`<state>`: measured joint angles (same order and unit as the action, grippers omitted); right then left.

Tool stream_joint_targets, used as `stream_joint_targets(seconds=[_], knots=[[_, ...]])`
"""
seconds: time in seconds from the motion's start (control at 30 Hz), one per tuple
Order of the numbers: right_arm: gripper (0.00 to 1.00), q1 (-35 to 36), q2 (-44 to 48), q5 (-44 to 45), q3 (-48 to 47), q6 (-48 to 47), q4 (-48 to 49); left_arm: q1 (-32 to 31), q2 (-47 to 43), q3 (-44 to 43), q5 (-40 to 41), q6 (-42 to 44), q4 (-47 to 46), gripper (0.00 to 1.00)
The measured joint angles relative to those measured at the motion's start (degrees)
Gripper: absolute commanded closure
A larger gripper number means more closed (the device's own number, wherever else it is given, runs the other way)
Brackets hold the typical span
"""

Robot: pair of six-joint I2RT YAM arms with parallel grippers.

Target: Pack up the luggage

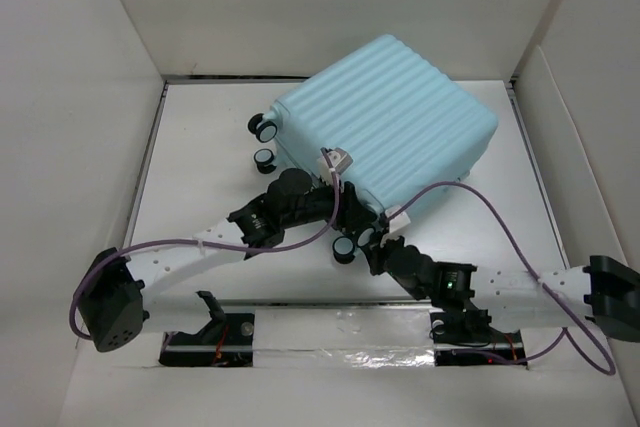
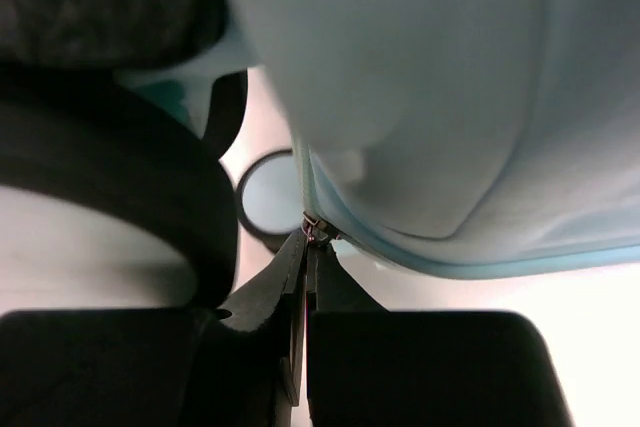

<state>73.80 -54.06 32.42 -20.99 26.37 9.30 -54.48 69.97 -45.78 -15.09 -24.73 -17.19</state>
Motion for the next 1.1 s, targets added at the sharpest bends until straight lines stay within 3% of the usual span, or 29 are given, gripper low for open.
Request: stream_joint_targets(seconds=[0.1,0.17,0.27,0.3,0.37,0.43,0.53,0.67,0.77,0.83,0.93,1.1], knots=[[1.0,0.9,-6.88,6.56,1.05,-0.07,11.45,3.15,1.09,-0.02,-4.11,-2.32,-1.2,0.83],[1.0,1.11,-12.04,10.62,3.04,-0.74,23.17,4.37,1.25,-0.04,-5.07,-2.99,-2.54,0.79],[1.0,1.68,-17.81,14.19,4.83,-2.25,36.61,6.16,0.59,-0.02,-5.05,-4.28,-2.54,0.49],[1.0,1.77,-18.53,14.43,4.94,-2.62,38.29,6.84,-0.24,0.0,-4.39,-5.14,-1.6,0.3],[1.0,1.79,-18.49,14.43,4.92,-2.51,39.15,7.89,-2.99,-0.07,-3.06,-6.86,1.05,0.19],[1.0,2.12,-17.59,13.51,4.94,-2.08,37.42,11.87,-5.79,-0.83,3.21,-7.34,1.7,0.17],[1.0,3.39,-16.79,11.08,4.94,-1.2,36.44,24.74,-6.4,-6.16,8.31,-8.41,2.97,0.16],[1.0,4.85,-16.85,6.93,4.92,-0.52,36.59,36.11,-3.85,-17.75,12.09,-5.42,12.41,0.15],[1.0,5.35,-17.55,4.76,4.9,-0.7,37.79,38.1,1.46,-29.27,12.66,1.86,20.98,0.14],[1.0,5.4,-17.7,3.63,4.87,-0.9,38.07,38.07,3.39,-32.52,12.79,8.11,24.33,0.1],[1.0,5.38,-17.51,2.69,4.87,-1.22,37.83,38.07,2.6,-29.83,14.4,15.89,27.32,0.01],[1.0,4.92,-13.29,0.33,5.62,-1.16,33.88,38.88,-0.13,-23.1,15.63,23.02,29.94,0.01]])
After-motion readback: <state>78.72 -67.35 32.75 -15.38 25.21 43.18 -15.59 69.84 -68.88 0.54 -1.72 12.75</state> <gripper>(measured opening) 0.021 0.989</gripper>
